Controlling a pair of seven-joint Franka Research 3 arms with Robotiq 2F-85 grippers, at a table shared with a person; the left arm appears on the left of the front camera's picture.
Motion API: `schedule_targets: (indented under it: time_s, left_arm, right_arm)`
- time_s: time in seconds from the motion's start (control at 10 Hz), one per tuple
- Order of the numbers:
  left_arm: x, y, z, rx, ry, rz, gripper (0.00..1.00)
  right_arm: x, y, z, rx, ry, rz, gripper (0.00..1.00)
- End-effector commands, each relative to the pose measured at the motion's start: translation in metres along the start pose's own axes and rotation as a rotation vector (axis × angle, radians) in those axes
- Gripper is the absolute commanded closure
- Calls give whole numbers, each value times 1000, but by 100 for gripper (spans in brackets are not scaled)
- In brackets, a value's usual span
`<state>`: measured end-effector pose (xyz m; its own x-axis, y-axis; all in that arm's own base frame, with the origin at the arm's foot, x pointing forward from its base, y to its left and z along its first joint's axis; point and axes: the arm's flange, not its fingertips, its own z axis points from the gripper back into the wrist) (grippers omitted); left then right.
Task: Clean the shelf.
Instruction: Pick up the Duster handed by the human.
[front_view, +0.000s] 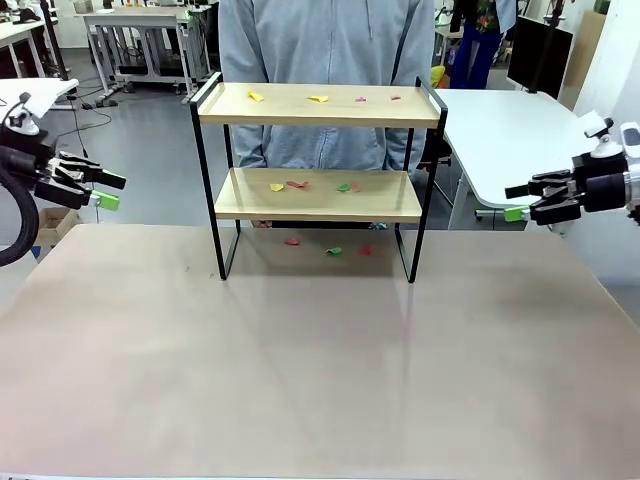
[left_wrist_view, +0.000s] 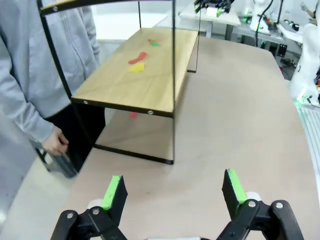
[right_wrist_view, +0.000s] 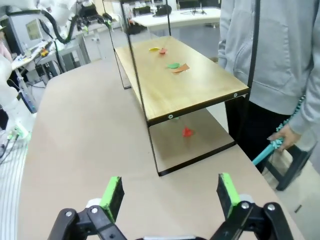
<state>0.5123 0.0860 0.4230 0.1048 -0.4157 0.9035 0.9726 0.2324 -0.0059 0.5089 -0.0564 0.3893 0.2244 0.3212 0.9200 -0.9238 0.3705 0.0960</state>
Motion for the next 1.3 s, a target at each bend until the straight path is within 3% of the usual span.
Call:
schedule_targets:
  time_s: [0.0, 0.3, 0.6, 0.9, 1.2]
  left_arm:
    - [-19, 33, 5, -82, -133, -141, 0]
    - [-50, 61, 0, -127, -277, -256, 0]
    - [-60, 74, -4, -103, -345, -221, 0]
    - [-63, 79, -14, -140, -457, -181, 0]
    - [-64, 81, -13, -168, -501, -160, 0]
  right_arm:
    - [-8, -35, -3, 16, -83, 38, 0]
    - [-24, -73, -8, 54, -152, 46, 0]
    - [-32, -99, -4, 53, -194, 41, 0]
    - [-40, -115, 10, 75, -239, 64, 0]
    - [-48, -125, 20, 102, -265, 60, 0]
